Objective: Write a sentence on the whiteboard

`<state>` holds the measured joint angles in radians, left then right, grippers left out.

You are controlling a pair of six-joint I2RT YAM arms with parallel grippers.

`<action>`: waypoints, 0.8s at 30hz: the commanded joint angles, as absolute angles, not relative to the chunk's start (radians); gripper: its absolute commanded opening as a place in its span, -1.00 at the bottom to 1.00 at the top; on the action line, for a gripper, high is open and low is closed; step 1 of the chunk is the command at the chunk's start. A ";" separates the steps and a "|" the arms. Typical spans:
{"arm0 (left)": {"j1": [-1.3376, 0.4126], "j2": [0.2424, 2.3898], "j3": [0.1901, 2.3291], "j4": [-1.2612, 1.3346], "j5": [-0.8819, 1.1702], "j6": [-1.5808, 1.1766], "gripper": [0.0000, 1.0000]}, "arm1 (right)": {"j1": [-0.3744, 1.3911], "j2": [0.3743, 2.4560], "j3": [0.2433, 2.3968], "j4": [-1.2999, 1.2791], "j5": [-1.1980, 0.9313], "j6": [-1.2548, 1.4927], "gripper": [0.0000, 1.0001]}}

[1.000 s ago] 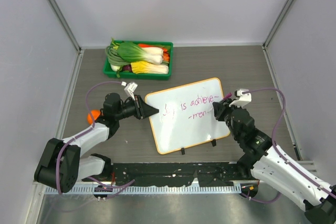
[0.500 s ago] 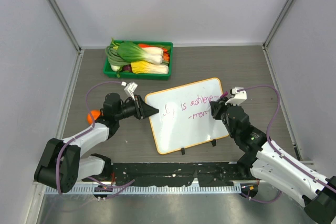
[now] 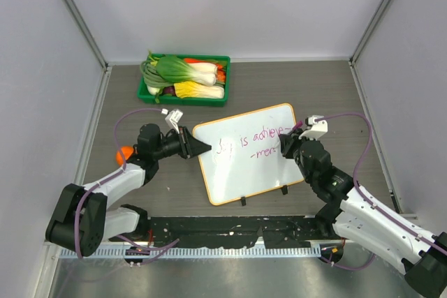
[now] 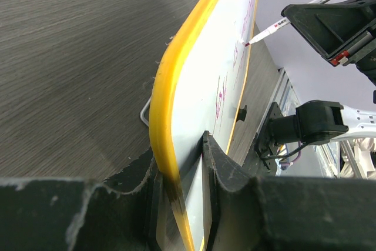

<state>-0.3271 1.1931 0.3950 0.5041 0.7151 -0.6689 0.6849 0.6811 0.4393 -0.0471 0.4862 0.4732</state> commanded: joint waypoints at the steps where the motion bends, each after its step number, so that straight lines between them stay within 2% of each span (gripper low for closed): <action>1: -0.328 1.212 0.368 0.425 0.581 -0.503 -1.00 | 0.676 0.677 0.459 -0.075 0.557 0.459 -0.99; 12: -0.328 1.213 0.370 0.426 0.583 -0.505 -1.00 | 0.664 0.678 0.485 -0.092 0.591 0.466 -0.99; 24: -0.330 1.209 0.368 0.425 0.581 -0.503 -1.00 | 0.663 0.664 0.531 -0.058 0.515 0.476 -0.99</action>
